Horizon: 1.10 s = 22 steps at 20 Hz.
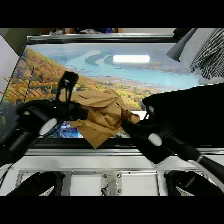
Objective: Fold the clothes and pants, and hang the long-sleeved shirts on hangers.
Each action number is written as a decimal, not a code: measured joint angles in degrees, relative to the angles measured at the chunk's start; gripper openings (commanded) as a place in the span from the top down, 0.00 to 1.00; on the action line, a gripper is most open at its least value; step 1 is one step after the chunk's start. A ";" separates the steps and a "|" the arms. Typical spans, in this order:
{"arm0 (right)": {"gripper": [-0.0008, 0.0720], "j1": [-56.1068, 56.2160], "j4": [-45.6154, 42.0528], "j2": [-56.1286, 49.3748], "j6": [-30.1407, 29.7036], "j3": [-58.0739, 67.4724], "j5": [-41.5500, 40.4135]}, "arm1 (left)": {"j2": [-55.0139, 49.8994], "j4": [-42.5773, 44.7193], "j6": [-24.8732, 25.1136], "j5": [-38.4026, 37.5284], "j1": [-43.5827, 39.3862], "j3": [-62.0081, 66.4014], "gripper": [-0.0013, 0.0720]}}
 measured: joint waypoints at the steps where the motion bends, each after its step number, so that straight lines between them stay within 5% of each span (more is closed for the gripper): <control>1: 0.97 -4.13 -0.50 2.86 -5.84 4.70 7.08 | 1.36 -1.75 0.63 -1.22 0.00 2.82 0.96; 5: 0.97 -14.23 -3.34 7.69 -21.38 29.16 33.90 | 5.68 -16.46 4.24 -3.52 -0.04 13.66 0.96; 11: 0.97 -14.69 -6.08 2.38 -28.28 58.53 57.88 | 4.02 -27.32 6.69 -8.15 -0.04 28.96 0.96; 16: 0.97 -7.67 -11.50 -3.61 -28.81 63.56 69.66 | -0.28 -26.97 7.43 -17.03 0.20 21.94 0.96; 22: 0.97 -1.95 -15.89 -9.07 -27.65 56.87 72.15 | -4.31 -29.59 11.41 -14.19 12.35 4.74 0.96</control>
